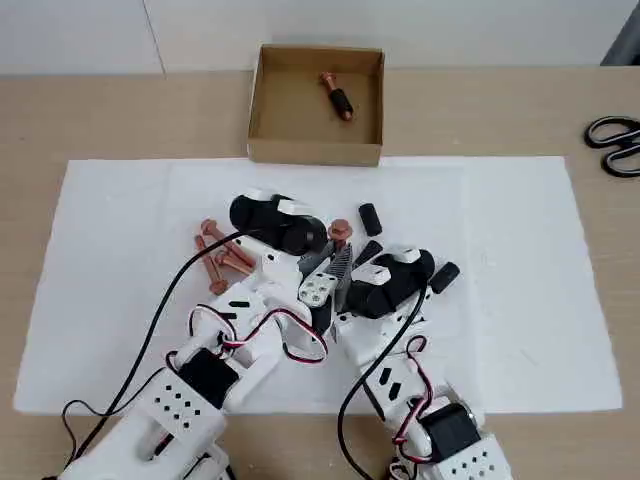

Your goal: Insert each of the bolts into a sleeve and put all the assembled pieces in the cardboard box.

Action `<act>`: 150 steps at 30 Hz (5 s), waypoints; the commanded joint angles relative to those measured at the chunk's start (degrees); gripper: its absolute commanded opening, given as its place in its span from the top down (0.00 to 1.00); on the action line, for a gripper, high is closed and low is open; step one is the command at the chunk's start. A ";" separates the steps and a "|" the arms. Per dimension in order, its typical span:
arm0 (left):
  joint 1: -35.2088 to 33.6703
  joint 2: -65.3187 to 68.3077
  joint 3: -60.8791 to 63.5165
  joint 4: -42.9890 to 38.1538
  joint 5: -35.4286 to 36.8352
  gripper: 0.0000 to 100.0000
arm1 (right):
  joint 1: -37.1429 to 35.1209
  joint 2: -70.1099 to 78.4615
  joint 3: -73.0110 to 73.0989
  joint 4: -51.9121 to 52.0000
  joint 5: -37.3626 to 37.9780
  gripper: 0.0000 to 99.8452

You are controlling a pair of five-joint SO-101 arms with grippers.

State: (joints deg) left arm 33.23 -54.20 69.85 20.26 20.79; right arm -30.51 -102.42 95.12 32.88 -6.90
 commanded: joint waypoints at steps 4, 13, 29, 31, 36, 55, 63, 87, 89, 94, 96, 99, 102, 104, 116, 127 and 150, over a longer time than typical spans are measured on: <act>-0.26 -0.53 -0.13 2.99 -0.44 0.99 | 0.22 -1.19 -0.79 -0.04 -0.18 1.00; -0.18 -5.27 -3.38 10.02 -0.18 0.83 | 0.22 -1.19 -0.79 -0.04 -0.18 1.00; -15.56 -5.89 -30.37 47.47 -0.53 0.74 | 0.22 -1.19 -0.79 -0.04 -0.09 1.00; -21.71 -5.89 -33.71 51.16 -0.53 0.74 | 0.22 -1.19 -0.88 0.04 -0.09 1.00; -40.18 -5.89 -36.00 57.23 -1.32 0.74 | 8.75 -1.19 -1.58 2.07 -0.09 1.00; -53.27 -5.89 -35.03 60.57 -17.76 0.74 | 22.20 44.79 -52.66 -5.76 4.48 1.00; -53.27 -5.89 -35.03 60.57 -17.76 0.74 | 21.58 91.82 -91.69 -9.01 4.31 1.00; -53.27 -5.89 -30.99 60.57 -17.76 0.74 | 18.77 181.41 -185.32 -8.48 4.75 1.00; -53.27 -5.89 -30.99 60.57 -17.76 0.74 | 18.77 183.69 -186.99 -8.48 4.75 1.00; -53.27 -5.89 -30.99 60.57 -17.76 0.74 | 18.95 185.54 -187.16 -8.48 4.75 1.00; -53.27 -5.89 -30.99 60.57 -17.76 0.74 | 18.95 185.63 -187.08 -8.48 4.75 0.99; -53.27 -5.89 -30.99 60.66 -17.76 0.74 | 19.03 185.63 -186.99 -8.48 4.75 0.99; -53.27 -5.89 -30.99 60.66 -17.76 0.74 | 19.56 185.63 -185.49 -8.48 4.75 0.99; -53.27 -5.89 -30.99 60.66 -17.85 0.74 | 20.00 185.63 -184.53 -8.48 4.75 0.99; -53.27 -5.89 -31.08 60.66 -17.93 0.74 | 20.97 185.45 -183.03 -8.48 4.66 0.81; -53.27 -5.89 -31.43 61.80 -17.93 0.74 | 21.05 185.01 -190.77 -3.65 4.84 0.81; -53.19 -5.89 -31.34 61.80 -17.85 0.74 | 25.45 143.34 -191.65 60.00 4.75 0.81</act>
State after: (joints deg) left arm -19.87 -59.21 39.08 81.80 3.21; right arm -5.19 47.82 -94.07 87.03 -2.68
